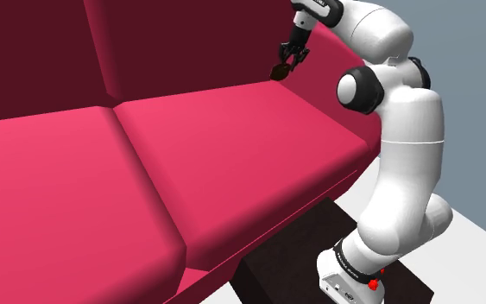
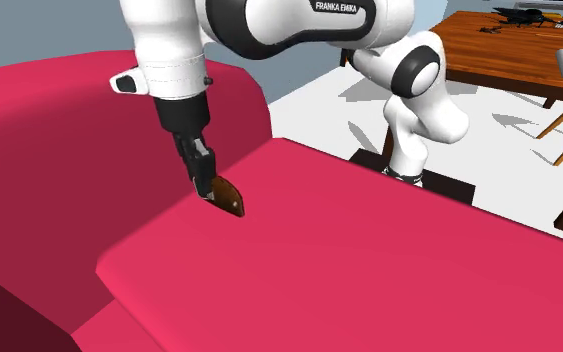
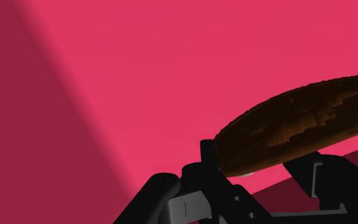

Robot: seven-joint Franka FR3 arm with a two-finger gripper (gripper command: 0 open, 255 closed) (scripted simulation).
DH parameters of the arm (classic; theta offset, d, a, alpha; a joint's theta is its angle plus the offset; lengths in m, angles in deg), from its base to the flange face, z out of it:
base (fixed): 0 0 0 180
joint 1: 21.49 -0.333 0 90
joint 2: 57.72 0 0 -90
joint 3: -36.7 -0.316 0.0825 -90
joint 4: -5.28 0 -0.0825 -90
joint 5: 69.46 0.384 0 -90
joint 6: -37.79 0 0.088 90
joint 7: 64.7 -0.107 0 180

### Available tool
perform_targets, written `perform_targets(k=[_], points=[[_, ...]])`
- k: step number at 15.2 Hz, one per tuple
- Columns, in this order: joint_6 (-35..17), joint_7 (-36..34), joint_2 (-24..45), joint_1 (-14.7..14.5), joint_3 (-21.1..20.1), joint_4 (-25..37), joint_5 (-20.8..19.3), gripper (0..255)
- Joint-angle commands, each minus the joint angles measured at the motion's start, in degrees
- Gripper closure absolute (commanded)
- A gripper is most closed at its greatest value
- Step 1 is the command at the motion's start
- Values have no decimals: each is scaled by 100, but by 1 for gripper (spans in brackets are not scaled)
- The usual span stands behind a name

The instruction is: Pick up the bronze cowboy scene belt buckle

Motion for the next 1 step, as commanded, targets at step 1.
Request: perform_targets(k=[1], points=[[55, -6, 22, 10, -2, 75, 4, 255]])
